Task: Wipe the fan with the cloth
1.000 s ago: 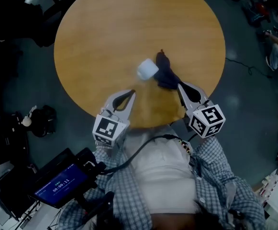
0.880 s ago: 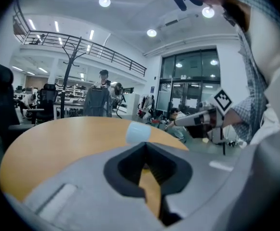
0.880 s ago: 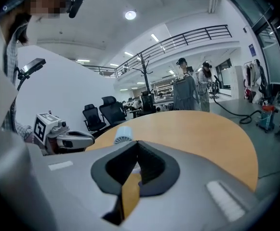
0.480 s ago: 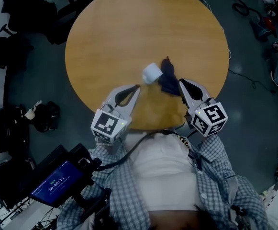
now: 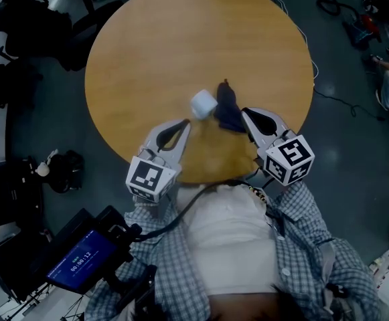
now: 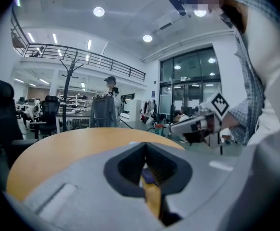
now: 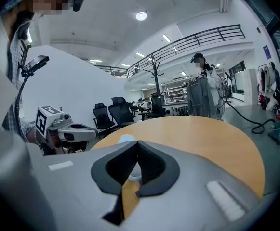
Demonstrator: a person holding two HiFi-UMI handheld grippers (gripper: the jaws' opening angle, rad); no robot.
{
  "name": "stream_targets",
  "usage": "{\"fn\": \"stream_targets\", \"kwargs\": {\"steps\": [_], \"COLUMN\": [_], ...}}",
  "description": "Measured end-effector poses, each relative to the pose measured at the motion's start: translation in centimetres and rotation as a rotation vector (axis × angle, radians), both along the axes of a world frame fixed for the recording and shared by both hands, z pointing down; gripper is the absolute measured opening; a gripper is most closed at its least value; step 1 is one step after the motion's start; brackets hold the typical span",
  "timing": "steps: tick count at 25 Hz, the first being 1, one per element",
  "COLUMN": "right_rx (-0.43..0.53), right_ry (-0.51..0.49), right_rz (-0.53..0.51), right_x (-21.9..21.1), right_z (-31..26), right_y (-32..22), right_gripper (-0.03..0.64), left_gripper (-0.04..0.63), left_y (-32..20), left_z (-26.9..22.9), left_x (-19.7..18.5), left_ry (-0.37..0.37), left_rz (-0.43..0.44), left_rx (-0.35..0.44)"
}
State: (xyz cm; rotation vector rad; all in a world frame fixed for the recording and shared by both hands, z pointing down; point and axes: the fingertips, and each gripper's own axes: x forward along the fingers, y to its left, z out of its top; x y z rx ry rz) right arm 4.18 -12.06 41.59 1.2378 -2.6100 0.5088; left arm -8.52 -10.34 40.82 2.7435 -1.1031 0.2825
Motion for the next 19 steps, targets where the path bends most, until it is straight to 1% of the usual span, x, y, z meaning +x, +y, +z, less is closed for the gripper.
{"fn": "stream_targets", "kwargs": {"steps": [4,9,12,15,19], "right_rx": [-0.006,-0.027,-0.030,-0.032,-0.040], "right_ry": [0.000,0.033,0.027,0.026,0.025], "right_rz": [0.026,0.028,0.042,0.042,0.050], "right_x": [0.5,0.9,1.1,1.2,1.3], "right_z": [0.1,0.6,0.7,0.6,0.9], "right_y": [-0.2,-0.3,-0.4,-0.5,-0.6], "right_gripper": [0.003,0.003,0.003,0.003,0.003], "left_gripper": [0.000,0.000,0.000,0.000,0.000], "left_y": [-0.2,-0.4,-0.5,-0.5,-0.5], "left_z": [-0.1,0.0,0.2,0.1,0.3], "left_x": [0.0,0.6,0.5,0.8,0.6], "left_ry": [0.004,-0.009,-0.016,-0.020,-0.024], "left_rz": [0.001,0.020,0.024,0.023,0.024], "left_rx": [0.016,0.007,0.010,-0.007,-0.001]}}
